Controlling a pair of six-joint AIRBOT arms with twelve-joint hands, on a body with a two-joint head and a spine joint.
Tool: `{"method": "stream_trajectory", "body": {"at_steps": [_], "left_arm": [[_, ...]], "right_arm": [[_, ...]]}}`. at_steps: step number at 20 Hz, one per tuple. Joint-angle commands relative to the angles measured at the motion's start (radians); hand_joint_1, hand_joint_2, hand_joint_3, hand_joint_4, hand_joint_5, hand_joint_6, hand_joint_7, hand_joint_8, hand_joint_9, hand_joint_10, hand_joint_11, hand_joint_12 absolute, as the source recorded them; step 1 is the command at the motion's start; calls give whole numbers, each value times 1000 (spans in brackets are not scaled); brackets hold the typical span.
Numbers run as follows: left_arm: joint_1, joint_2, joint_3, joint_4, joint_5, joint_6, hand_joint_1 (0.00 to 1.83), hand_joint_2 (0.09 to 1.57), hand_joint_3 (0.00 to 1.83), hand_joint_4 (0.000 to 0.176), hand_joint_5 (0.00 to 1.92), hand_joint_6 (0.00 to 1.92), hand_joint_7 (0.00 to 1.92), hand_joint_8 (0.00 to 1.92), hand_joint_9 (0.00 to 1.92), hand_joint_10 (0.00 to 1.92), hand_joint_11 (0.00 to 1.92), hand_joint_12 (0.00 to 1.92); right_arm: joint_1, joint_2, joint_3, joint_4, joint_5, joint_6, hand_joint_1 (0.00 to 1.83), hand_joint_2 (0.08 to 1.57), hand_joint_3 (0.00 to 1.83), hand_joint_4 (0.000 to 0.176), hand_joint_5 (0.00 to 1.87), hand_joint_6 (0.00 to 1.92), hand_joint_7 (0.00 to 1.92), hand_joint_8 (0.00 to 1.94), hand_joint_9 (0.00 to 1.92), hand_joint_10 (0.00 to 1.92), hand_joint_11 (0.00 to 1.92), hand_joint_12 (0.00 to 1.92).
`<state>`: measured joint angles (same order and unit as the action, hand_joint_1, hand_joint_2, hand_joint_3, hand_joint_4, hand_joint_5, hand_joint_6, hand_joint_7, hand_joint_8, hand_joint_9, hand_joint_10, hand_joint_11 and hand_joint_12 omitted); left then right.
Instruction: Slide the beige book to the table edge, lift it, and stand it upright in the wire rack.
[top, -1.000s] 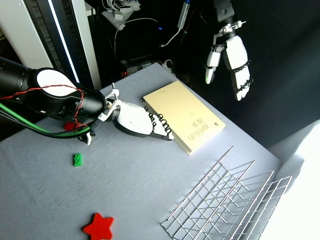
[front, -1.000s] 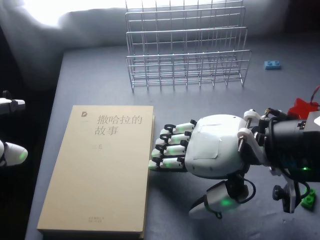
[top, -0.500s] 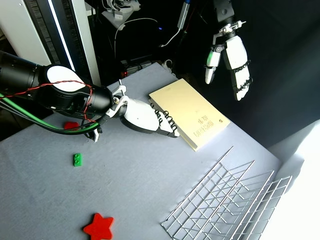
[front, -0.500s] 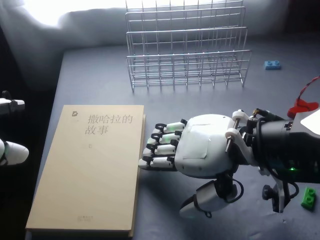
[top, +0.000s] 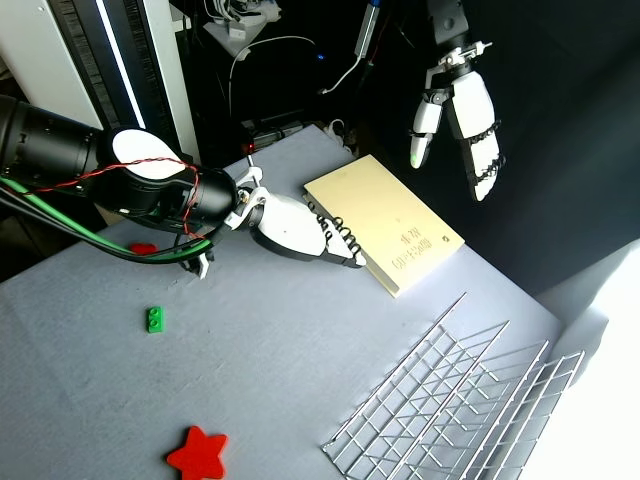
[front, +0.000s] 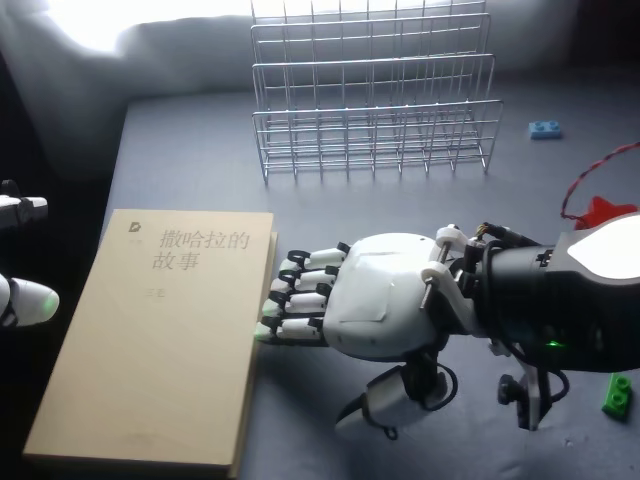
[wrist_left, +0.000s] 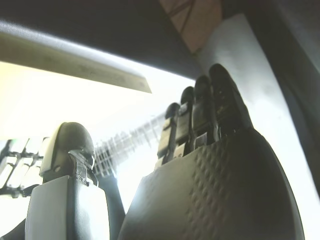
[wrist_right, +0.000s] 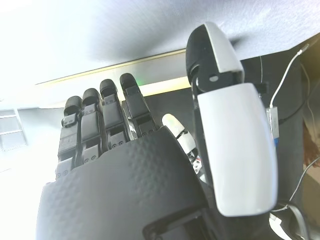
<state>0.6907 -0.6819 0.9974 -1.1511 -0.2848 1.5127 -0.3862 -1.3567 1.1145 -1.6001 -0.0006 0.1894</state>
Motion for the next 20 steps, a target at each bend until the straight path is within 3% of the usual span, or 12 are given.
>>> {"method": "stream_trajectory", "body": {"at_steps": [1, 6, 9, 10, 12, 13, 15, 16, 18, 19, 20], "left_arm": [[-4, 13, 12, 13, -78, -6, 519, 1184, 1, 73, 14, 5, 22, 4, 18, 2, 0, 135], [-4, 14, 14, 13, -78, -7, 491, 1186, 4, 67, 0, 0, 48, 2, 43, 4, 0, 202], [-4, 13, 15, 15, -79, -7, 472, 1189, 2, 51, 20, 5, 107, 6, 77, 7, 0, 307], [-4, 13, 15, 15, -82, -7, 466, 1193, 2, 51, 8, 7, 111, 3, 57, 9, 0, 219], [-4, 13, 15, 15, -88, -7, 461, 1191, 0, 53, 13, 5, 112, 4, 76, 10, 0, 313], [-4, 13, 17, 15, -88, -7, 446, 1188, 0, 58, 17, 3, 131, 5, 121, 18, 0, 447], [-4, 13, 18, 15, -95, -7, 481, 1181, 0, 47, 57, 11, 147, 4, 138, 10, 0, 519], [-4, 12, 18, 15, -97, -7, 481, 1181, 0, 47, 57, 11, 147, 4, 138, 10, 0, 519], [-4, 12, 18, 15, -98, -9, 482, 1176, 0, 51, 38, 4, 134, 3, 122, 1, 0, 342], [-3, 11, 18, 15, -98, -10, 489, 1182, 0, 56, 6, 1, 96, 1, 99, 0, 0, 269], [-3, 11, 18, 15, -98, -10, 489, 1182, 0, 56, 6, 1, 96, 1, 99, 0, 0, 269]], "right_arm": [[18, -5, 2, 5, -1, 11, 211, 1171, 5, 0, 0, 0, 16, 3, 17, 5, 12, 5], [19, -20, 23, 5, -2, 13, 166, 1180, 4, 0, 0, 0, 34, 7, 17, 6, 13, 10], [14, -33, 56, 5, 1, 13, 103, 1180, 3, 0, 0, 0, 2, 1, 11, 4, 11, 5], [9, -41, 70, 5, 1, 13, 110, 1184, 4, 0, 0, 0, 0, 0, 10, 3, 8, 5], [7, -52, 86, 5, 1, 14, 94, 1186, 3, 0, 3, 1, 48, 12, 41, 12, 32, 20], [7, -55, 90, 5, 1, 18, 115, 1173, 2, 0, 11, 2, 80, 20, 60, 7, 6, 174], [10, -61, 92, 5, -1, 29, 123, 1163, 0, 0, 60, 8, 130, 4, 99, 7, 0, 342], [11, -63, 93, 5, -1, 32, 123, 1163, 0, 0, 60, 8, 130, 4, 99, 7, 0, 342], [10, -69, 94, 5, -5, 33, 79, 1177, 4, 0, 21, 0, 98, 0, 95, 1, 0, 302], [10, -73, 96, 5, -9, 33, 155, 1169, 0, 0, 0, 0, 68, 0, 48, 3, 0, 105], [10, -74, 98, 5, -9, 33, 155, 1169, 0, 0, 0, 0, 68, 0, 48, 3, 0, 105]]}}
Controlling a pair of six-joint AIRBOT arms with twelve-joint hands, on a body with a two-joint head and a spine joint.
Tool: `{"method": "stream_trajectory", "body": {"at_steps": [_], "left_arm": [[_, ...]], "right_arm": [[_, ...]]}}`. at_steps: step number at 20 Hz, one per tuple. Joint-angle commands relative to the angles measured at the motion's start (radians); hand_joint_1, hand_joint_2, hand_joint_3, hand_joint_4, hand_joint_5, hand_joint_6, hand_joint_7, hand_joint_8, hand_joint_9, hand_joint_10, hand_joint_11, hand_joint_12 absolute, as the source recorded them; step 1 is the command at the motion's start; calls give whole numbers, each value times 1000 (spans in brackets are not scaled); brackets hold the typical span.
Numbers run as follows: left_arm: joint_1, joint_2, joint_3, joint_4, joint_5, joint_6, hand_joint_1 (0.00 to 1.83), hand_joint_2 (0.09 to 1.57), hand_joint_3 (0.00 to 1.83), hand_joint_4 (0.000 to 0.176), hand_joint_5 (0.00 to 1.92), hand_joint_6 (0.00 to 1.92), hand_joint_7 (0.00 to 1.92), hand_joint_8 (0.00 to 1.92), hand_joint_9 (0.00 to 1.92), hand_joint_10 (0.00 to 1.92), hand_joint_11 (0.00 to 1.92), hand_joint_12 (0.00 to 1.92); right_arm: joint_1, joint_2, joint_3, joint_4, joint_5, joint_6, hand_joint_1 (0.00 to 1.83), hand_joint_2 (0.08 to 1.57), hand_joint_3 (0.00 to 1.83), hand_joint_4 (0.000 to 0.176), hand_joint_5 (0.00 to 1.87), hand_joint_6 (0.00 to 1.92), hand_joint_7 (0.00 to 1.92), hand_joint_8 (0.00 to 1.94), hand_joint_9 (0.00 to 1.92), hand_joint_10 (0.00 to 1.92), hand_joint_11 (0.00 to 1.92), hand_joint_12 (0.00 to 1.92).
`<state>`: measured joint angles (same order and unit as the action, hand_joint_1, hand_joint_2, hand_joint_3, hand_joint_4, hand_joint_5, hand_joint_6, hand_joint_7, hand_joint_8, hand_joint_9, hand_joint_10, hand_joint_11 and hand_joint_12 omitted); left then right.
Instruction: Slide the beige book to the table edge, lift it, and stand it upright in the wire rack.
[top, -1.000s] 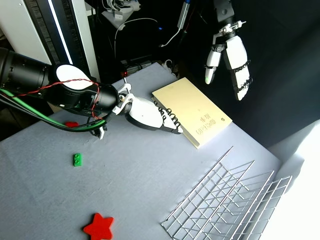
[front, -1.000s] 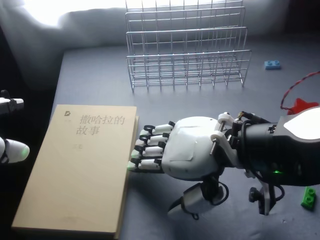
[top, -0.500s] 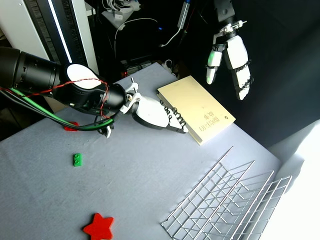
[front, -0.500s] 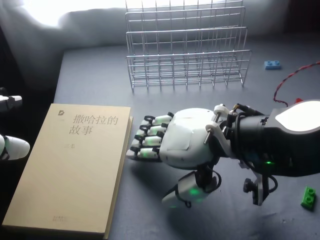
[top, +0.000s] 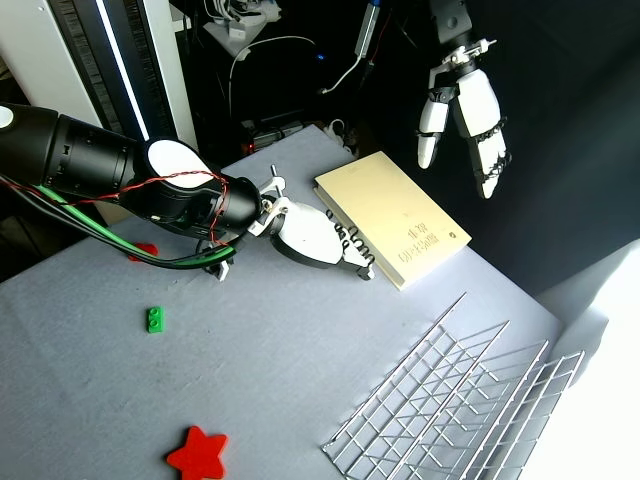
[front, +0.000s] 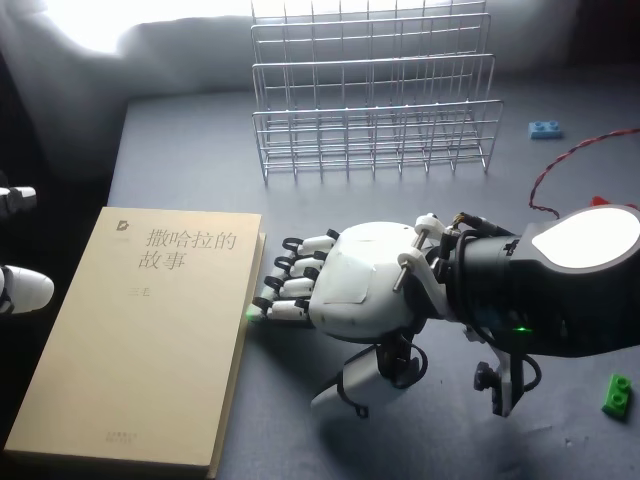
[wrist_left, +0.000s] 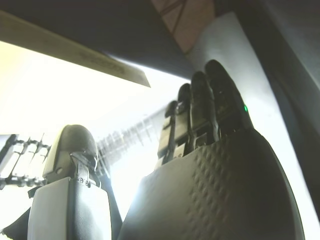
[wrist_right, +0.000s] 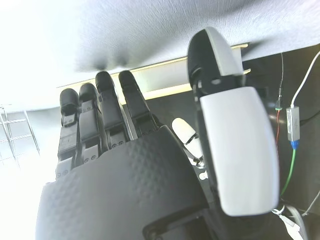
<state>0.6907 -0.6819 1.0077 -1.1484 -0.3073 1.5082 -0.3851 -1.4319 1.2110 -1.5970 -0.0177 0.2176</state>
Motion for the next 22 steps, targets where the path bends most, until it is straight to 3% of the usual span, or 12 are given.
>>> {"method": "stream_trajectory", "body": {"at_steps": [1, 5, 6, 10, 13, 18, 22], "left_arm": [[-3, 11, 8, 12, -78, -7, 511, 1177, 0, 56, 15, 4, 100, 2, 102, 2, 0, 297], [-3, 10, 11, 12, -80, -12, 560, 1164, 0, 55, 55, 9, 102, 1, 90, 0, 0, 237], [-3, 10, 11, 12, -80, -12, 460, 1189, 6, 58, 47, 3, 80, 0, 45, 0, 0, 178], [-4, 8, 10, 12, -80, -12, 464, 1192, 5, 60, 1, 0, 36, 0, 12, 0, 0, 168], [-8, 6, 11, 12, -84, -13, 461, 1192, 3, 58, 14, 4, 62, 5, 40, 10, 0, 289], [-10, 3, 11, 12, -88, -16, 418, 1230, 8, 36, 0, 0, 22, 3, 7, 2, 0, 110], [-13, 1, 11, 12, -90, -16, 421, 1222, 0, 40, 0, 0, 39, 2, 34, 9, 0, 193]], "right_arm": [[9, -1, 4, 2, 8, 6, 166, 1173, 0, 0, 0, 0, 56, 0, 41, 3, 0, 97], [13, -18, 29, 2, 8, 19, 124, 1177, 0, 0, 0, 0, 8, 1, 30, 4, 0, 64], [15, -24, 38, 2, 8, 22, 89, 1182, 2, 0, 0, 0, 35, 6, 34, 3, 0, 10], [18, -39, 63, 2, 9, 30, 94, 1176, 0, 0, 29, 11, 40, 6, 26, 4, 0, 0], [28, -45, 71, 2, 13, 47, 158, 1186, 2, 0, 24, 7, 37, 2, 8, 0, 0, 0], [30, -48, 71, 2, 14, 51, 150, 1203, 3, 0, 0, 0, 30, 6, 21, 3, 9, 13], [31, -51, 71, 2, 13, 63, 155, 1196, 0, 0, 0, 0, 30, 4, 27, 10, 0, 0]]}}
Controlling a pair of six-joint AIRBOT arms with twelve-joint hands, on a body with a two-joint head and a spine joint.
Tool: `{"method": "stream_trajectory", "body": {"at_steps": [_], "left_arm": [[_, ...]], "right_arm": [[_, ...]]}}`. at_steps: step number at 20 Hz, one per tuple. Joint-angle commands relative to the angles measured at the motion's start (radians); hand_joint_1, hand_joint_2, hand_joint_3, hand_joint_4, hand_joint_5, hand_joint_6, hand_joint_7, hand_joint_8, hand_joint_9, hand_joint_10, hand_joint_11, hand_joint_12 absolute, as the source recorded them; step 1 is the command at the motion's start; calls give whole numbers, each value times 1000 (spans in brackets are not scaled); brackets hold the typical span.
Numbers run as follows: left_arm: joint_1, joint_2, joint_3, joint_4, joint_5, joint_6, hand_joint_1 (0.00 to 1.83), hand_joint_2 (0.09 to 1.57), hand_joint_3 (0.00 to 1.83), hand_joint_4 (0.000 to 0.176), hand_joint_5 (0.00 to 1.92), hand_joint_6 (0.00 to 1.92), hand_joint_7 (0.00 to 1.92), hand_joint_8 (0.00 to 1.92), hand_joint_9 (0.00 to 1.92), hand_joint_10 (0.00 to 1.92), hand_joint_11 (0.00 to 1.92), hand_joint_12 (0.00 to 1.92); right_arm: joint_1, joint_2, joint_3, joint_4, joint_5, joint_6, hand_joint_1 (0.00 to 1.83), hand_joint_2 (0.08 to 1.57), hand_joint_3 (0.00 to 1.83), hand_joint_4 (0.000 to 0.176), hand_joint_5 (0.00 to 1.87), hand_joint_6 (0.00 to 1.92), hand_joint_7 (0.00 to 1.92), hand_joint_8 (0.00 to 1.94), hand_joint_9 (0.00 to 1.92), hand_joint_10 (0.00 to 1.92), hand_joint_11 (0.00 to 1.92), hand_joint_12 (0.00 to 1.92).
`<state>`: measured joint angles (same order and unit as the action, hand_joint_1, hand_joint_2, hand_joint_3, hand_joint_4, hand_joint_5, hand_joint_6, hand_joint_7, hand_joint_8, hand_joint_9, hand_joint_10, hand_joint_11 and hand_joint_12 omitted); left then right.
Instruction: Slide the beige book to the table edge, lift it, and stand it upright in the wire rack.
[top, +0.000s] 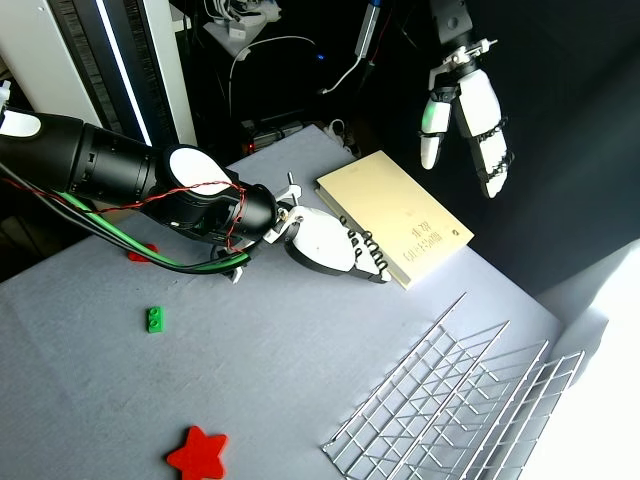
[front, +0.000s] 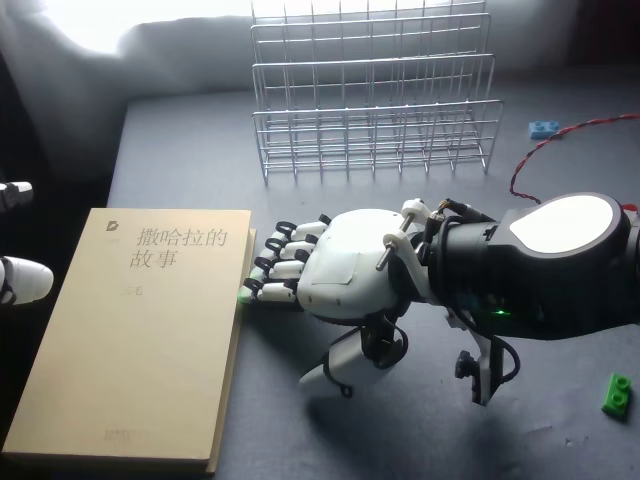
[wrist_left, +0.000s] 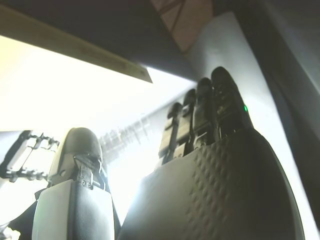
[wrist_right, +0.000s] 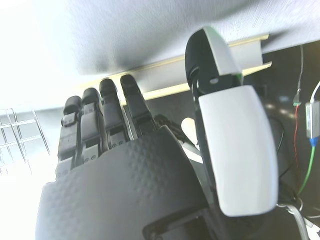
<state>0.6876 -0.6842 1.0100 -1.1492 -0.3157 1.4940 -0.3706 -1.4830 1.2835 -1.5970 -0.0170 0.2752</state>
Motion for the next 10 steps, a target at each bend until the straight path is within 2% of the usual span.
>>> {"method": "stream_trajectory", "body": {"at_steps": [1, 4, 6, 8, 10], "left_arm": [[-10, 3, 8, 13, -82, -2, 452, 1211, 0, 41, 0, 0, 56, 5, 50, 12, 0, 236], [-10, 3, 9, 13, -82, -2, 426, 1217, 0, 43, 0, 0, 59, 1, 46, 5, 0, 285], [-10, 3, 9, 13, -82, -2, 451, 1203, 0, 54, 20, 4, 83, 3, 76, 10, 0, 400], [-10, 3, 9, 13, -83, -2, 441, 1200, 0, 52, 20, 6, 92, 3, 94, 10, 0, 520], [-9, 3, 9, 13, -84, -2, 434, 1201, 0, 48, 8, 3, 94, 3, 93, 7, 0, 534]], "right_arm": [[16, -1, -2, 2, 12, 8, 155, 1193, 0, 0, 0, 0, 27, 2, 31, 11, 0, 0], [15, 0, -5, 2, 13, 12, 148, 1182, 0, 0, 2, 1, 25, 5, 31, 8, 0, 0], [13, 1, -11, 2, 14, 12, 117, 1175, 0, 0, 0, 0, 17, 1, 27, 5, 0, 0], [11, 3, -18, 2, 14, 11, 108, 1169, 0, 0, 19, 7, 33, 7, 29, 4, 0, 0], [10, 10, -32, 2, 15, 10, 87, 1162, 0, 0, 13, 4, 26, 2, 24, 2, 0, 0]]}}
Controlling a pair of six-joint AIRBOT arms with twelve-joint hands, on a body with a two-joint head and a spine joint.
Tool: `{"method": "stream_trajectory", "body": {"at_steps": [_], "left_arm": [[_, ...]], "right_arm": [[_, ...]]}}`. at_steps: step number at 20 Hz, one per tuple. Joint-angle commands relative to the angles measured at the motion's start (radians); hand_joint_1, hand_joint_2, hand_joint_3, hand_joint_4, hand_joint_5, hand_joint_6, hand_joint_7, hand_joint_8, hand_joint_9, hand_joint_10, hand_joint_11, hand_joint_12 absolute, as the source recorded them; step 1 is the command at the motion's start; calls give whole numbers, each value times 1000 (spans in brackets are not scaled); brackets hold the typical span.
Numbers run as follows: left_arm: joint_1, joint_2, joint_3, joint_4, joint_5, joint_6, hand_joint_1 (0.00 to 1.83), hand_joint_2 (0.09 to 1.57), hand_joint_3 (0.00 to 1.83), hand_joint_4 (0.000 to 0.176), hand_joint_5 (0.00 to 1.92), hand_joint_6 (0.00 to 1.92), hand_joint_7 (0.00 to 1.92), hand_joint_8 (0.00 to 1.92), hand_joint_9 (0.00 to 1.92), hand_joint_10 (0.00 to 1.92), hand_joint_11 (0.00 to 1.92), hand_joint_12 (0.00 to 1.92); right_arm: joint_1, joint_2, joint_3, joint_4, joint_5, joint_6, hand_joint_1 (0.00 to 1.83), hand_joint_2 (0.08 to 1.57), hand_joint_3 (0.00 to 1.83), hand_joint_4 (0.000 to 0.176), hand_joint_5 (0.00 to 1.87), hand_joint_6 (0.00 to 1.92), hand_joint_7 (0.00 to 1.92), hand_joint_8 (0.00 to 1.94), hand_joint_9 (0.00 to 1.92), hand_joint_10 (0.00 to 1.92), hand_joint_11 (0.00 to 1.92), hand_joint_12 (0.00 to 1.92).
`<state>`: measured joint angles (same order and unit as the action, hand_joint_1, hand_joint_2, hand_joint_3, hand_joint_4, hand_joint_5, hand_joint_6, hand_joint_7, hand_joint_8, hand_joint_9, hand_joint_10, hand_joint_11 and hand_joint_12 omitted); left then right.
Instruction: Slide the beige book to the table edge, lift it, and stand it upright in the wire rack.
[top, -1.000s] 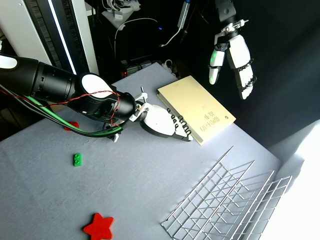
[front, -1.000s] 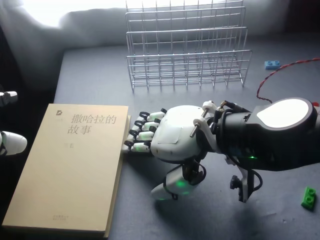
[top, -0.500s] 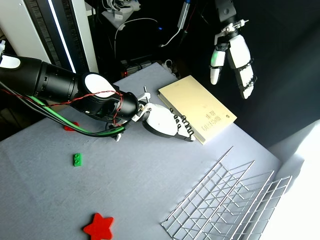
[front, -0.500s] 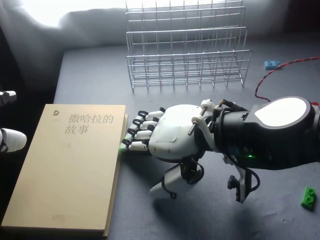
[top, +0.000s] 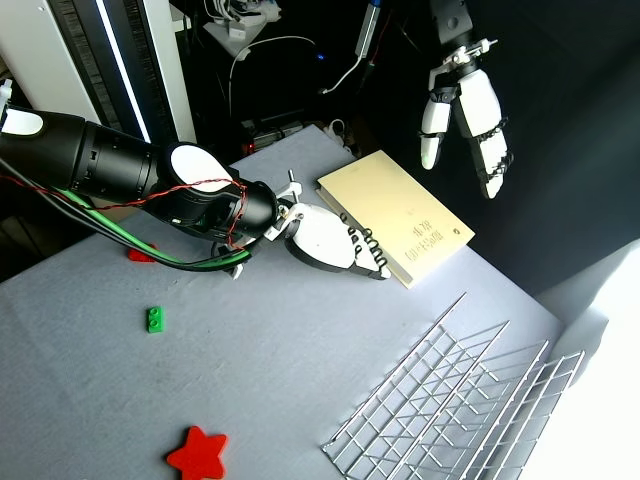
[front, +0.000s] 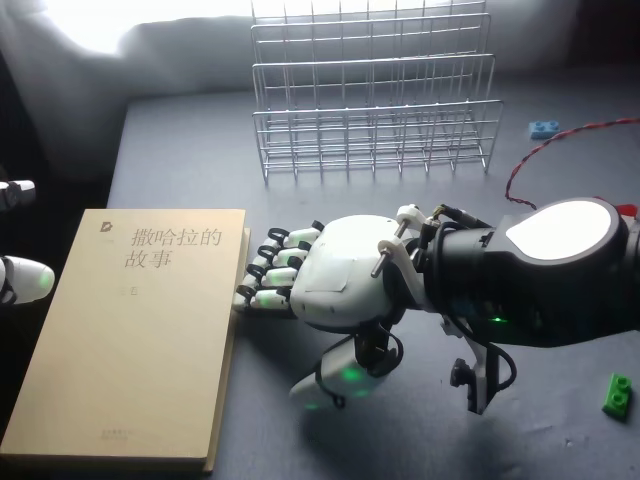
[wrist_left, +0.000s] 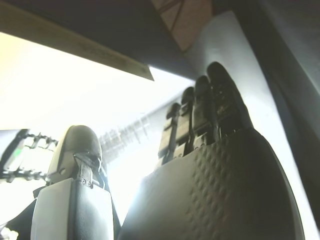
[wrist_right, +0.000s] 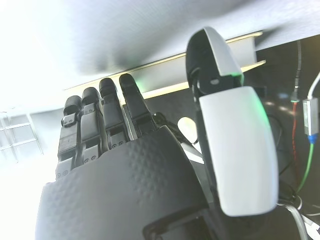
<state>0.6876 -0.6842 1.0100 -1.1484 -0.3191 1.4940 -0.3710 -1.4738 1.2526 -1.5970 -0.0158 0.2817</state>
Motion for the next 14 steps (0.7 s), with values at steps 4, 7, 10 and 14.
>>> {"method": "stream_trajectory", "body": {"at_steps": [4, 7, 10, 14], "left_arm": [[-9, 2, 11, 14, -81, -2, 444, 1196, 0, 54, 0, 0, 72, 0, 86, 0, 0, 515], [-9, 2, 10, 14, -82, -2, 427, 1202, 2, 51, 4, 1, 75, 0, 78, 1, 0, 481], [-9, 1, 10, 14, -82, -2, 397, 1208, 2, 50, 0, 0, 67, 0, 67, 0, 0, 395], [-10, 1, 12, 14, -83, -2, 403, 1206, 1, 51, 0, 0, 60, 1, 56, 0, 0, 403]], "right_arm": [[12, 11, -19, 2, 16, 0, 79, 1174, 0, 0, 28, 9, 34, 6, 35, 6, 0, 0], [14, 10, -21, 2, 15, 2, 69, 1168, 0, 0, 34, 10, 50, 11, 48, 11, 0, 0], [14, 9, -20, 2, 15, 3, 85, 1169, 0, 0, 46, 12, 54, 7, 61, 12, 16, 8], [14, 6, -22, 2, 17, 7, 73, 1166, 0, 0, 31, 2, 54, 3, 55, 6, 11, 11]]}}
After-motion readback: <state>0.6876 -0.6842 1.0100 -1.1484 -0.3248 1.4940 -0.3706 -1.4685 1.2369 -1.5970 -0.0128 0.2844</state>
